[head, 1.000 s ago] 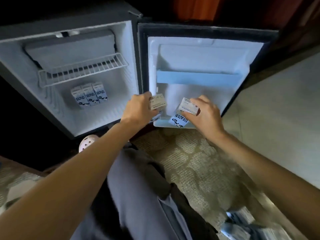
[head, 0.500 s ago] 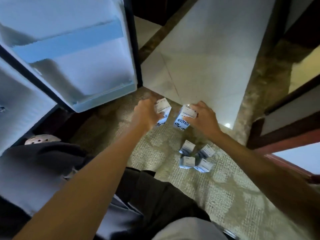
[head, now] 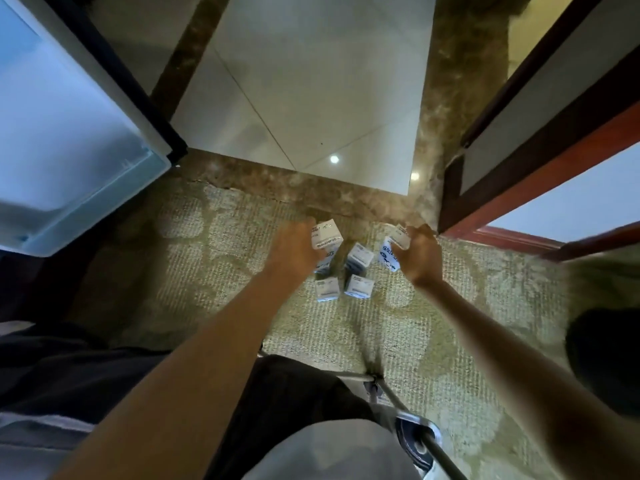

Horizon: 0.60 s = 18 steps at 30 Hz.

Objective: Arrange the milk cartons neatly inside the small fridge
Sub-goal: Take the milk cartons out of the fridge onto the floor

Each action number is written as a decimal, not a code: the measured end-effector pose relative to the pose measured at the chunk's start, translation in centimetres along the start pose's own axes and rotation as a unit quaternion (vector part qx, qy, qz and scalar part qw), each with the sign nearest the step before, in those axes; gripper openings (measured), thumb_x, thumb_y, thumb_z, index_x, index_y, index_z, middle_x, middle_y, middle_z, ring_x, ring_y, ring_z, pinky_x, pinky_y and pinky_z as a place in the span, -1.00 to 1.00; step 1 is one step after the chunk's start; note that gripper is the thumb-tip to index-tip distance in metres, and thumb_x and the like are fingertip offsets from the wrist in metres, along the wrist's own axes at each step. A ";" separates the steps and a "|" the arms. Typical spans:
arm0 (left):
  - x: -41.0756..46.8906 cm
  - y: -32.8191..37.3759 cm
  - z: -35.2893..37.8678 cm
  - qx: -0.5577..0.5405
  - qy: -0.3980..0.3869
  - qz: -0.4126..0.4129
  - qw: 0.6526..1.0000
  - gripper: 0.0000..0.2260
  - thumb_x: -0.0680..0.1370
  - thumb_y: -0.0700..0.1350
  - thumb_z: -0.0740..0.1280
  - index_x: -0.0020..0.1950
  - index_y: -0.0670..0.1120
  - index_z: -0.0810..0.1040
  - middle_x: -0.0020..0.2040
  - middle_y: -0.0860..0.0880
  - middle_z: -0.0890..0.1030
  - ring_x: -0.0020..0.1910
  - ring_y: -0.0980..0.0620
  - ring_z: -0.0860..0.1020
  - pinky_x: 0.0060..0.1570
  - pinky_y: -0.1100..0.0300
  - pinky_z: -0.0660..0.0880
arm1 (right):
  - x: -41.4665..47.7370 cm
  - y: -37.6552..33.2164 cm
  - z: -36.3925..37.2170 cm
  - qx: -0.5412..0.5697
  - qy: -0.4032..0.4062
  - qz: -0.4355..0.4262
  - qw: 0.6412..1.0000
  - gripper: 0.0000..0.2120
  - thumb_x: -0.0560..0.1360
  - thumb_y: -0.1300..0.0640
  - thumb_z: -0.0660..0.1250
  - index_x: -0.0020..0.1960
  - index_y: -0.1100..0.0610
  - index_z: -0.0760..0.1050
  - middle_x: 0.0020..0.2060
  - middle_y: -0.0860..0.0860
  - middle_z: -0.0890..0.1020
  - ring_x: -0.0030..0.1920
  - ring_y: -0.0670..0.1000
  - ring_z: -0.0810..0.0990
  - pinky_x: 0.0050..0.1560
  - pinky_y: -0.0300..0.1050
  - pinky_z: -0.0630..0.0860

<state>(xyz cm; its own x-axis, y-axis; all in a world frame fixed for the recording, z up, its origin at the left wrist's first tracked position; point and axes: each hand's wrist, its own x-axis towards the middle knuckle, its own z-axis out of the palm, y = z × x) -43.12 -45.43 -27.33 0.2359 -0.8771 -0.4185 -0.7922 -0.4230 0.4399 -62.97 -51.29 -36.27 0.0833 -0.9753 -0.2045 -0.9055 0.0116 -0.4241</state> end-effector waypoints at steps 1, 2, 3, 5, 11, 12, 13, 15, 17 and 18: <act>0.1 0.3 0.5 0.007 -0.010 0.000 1.000 -0.68 0.48 -0.12 0.39 0.19 -0.18 0.46 0.15 -0.18 0.57 0.12 -0.13 0.54 -0.03 0.09 0.47 | 0.0 0.7 0.4 -0.003 -0.002 0.016 1.000 -0.72 0.49 0.12 0.33 0.10 0.30 0.49 0.13 0.24 0.50 0.02 0.21 0.59 -0.02 -0.06 0.49; 0.2 0.5 0.9 0.013 -0.020 -0.001 1.000 -0.68 0.49 -0.12 0.38 0.19 -0.18 0.45 0.15 -0.18 0.56 0.12 -0.13 0.53 0.00 0.07 0.47 | 0.0 1.4 0.8 -0.004 -0.010 0.033 0.999 -0.73 0.49 0.13 0.33 0.07 0.31 0.48 0.14 0.24 0.49 0.02 0.22 0.58 -0.05 -0.06 0.48; 0.2 0.7 1.3 0.019 -0.029 -0.001 0.999 -0.69 0.49 -0.12 0.38 0.17 -0.18 0.44 0.15 -0.19 0.56 0.12 -0.14 0.52 0.00 0.06 0.46 | 0.0 2.0 1.2 -0.003 -0.022 0.053 0.998 -0.74 0.48 0.14 0.33 0.07 0.31 0.48 0.14 0.24 0.48 0.01 0.23 0.57 -0.08 -0.06 0.47; 0.2 1.0 1.8 0.028 -0.040 -0.005 0.999 -0.69 0.49 -0.12 0.38 0.17 -0.18 0.43 0.15 -0.20 0.55 0.12 -0.15 0.52 -0.05 0.09 0.43 | 0.0 3.0 2.2 0.000 -0.050 0.090 0.995 -0.74 0.47 0.16 0.34 0.07 0.33 0.47 0.14 0.25 0.47 0.01 0.23 0.56 -0.11 -0.07 0.44; 0.4 0.8 3.0 0.049 -0.056 -0.001 0.997 -0.65 0.48 -0.13 0.39 0.22 -0.18 0.43 0.17 -0.19 0.54 0.13 -0.15 0.51 -0.04 0.09 0.41 | 0.0 4.2 5.5 0.025 -0.102 0.138 0.985 -0.73 0.48 0.27 0.30 0.14 0.36 0.40 0.17 0.26 0.43 0.09 0.26 0.51 -0.08 -0.04 0.40; 0.3 0.8 3.1 0.045 -0.059 0.000 0.997 -0.65 0.48 -0.14 0.39 0.23 -0.19 0.43 0.16 -0.20 0.55 0.12 -0.15 0.52 -0.06 0.10 0.41 | 0.0 4.3 6.0 0.024 -0.104 0.141 0.984 -0.71 0.48 0.29 0.29 0.17 0.36 0.38 0.19 0.26 0.41 0.12 0.27 0.50 -0.01 0.01 0.43; 0.3 0.6 3.2 0.043 -0.061 0.000 0.997 -0.66 0.48 -0.16 0.39 0.22 -0.19 0.44 0.14 -0.20 0.55 0.10 -0.14 0.53 -0.10 0.12 0.41 | 0.0 4.3 6.4 0.023 -0.107 0.143 0.984 -0.69 0.48 0.30 0.28 0.19 0.36 0.37 0.20 0.26 0.40 0.13 0.29 0.50 0.03 0.04 0.44; 0.2 0.4 3.4 0.043 -0.063 -0.004 0.997 -0.69 0.47 -0.17 0.40 0.17 -0.19 0.44 0.11 -0.22 0.55 0.06 -0.14 0.54 -0.16 0.14 0.38 | 0.0 4.5 6.9 0.016 -0.112 0.141 0.984 -0.68 0.49 0.30 0.28 0.22 0.35 0.35 0.21 0.26 0.40 0.14 0.30 0.50 0.05 0.07 0.46; 0.1 0.3 3.4 0.043 -0.064 -0.007 0.997 -0.71 0.47 -0.18 0.39 0.14 -0.20 0.44 0.09 -0.23 0.55 0.03 -0.16 0.54 -0.19 0.14 0.36 | 0.1 4.6 7.2 0.009 -0.111 0.130 0.985 -0.68 0.50 0.30 0.27 0.23 0.35 0.35 0.22 0.26 0.40 0.14 0.30 0.50 0.06 0.07 0.47; 0.0 0.3 3.4 0.042 -0.062 -0.007 0.997 -0.73 0.47 -0.19 0.39 0.13 -0.21 0.45 0.08 -0.23 0.55 0.02 -0.17 0.54 -0.20 0.15 0.35 | 0.2 4.6 7.4 0.010 -0.109 0.124 0.986 -0.68 0.50 0.30 0.26 0.23 0.35 0.34 0.22 0.26 0.40 0.14 0.30 0.50 0.06 0.08 0.46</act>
<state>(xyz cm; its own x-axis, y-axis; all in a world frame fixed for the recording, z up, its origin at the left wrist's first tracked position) -45.26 -44.81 -29.91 0.1792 -0.8340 -0.5219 -0.8346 -0.4097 0.3682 -64.09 -49.77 -44.78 -0.0511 -0.8717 -0.4874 -0.9013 0.2505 -0.3534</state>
